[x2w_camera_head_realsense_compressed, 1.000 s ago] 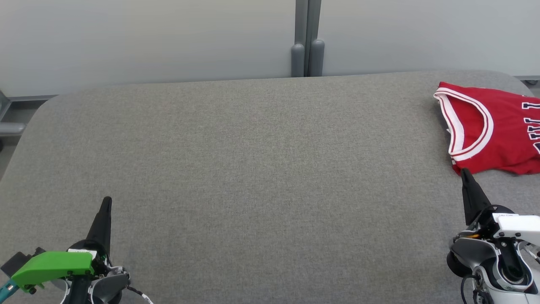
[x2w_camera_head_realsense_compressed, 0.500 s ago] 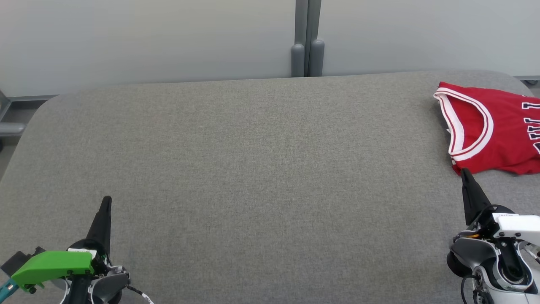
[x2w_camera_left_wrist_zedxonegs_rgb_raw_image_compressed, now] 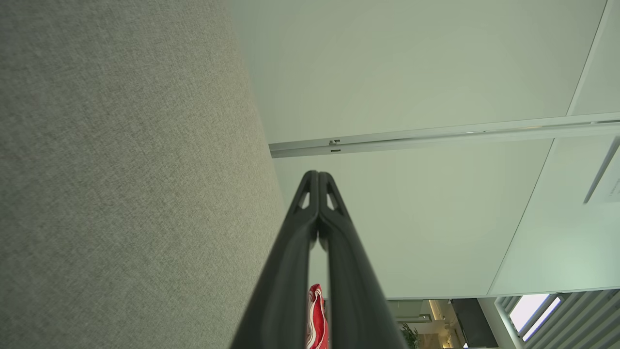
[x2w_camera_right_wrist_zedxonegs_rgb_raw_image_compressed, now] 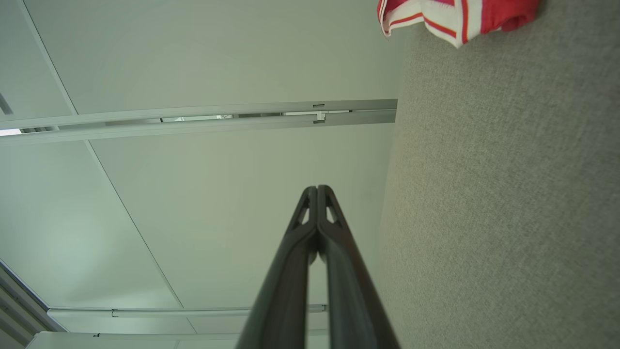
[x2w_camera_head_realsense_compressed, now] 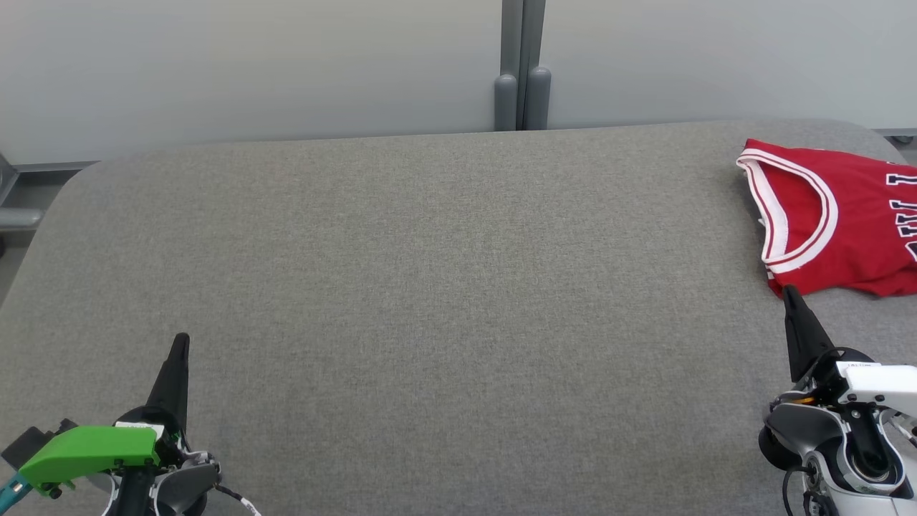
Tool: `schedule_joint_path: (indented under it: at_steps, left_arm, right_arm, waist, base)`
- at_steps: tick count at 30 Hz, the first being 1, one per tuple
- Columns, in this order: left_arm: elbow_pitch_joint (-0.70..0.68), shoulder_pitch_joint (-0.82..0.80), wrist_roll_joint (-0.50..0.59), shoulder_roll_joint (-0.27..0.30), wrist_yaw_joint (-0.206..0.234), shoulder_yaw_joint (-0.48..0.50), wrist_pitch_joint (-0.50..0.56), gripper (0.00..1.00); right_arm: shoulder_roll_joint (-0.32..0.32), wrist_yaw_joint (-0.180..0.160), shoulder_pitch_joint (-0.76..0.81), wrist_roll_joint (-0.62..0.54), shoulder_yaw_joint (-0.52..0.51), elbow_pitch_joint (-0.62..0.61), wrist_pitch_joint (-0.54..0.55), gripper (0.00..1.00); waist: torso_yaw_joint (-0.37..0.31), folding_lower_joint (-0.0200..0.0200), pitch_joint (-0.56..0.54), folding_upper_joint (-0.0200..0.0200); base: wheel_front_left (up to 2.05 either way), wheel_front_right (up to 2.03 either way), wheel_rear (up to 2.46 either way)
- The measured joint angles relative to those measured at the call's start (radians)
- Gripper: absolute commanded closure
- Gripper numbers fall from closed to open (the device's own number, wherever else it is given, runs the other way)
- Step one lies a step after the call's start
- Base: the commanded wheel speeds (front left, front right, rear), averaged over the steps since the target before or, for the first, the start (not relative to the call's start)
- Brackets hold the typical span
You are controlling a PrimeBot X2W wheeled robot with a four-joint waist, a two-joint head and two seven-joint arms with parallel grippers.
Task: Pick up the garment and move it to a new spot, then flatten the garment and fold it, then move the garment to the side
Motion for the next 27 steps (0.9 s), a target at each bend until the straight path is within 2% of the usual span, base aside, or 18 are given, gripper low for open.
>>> schedule_joint_path:
  at_steps: [27]
  left_arm:
    - [0.001,0.0,0.0,0.0,-0.001,0.001,0.0,1.0]
  right_arm:
    - [0.0,0.003,0.0,0.0,-0.001,0.001,0.0,1.0]
  waist:
    - [0.0,0.0,0.0,0.0]
  base:
    - [0.0,0.0,0.0]
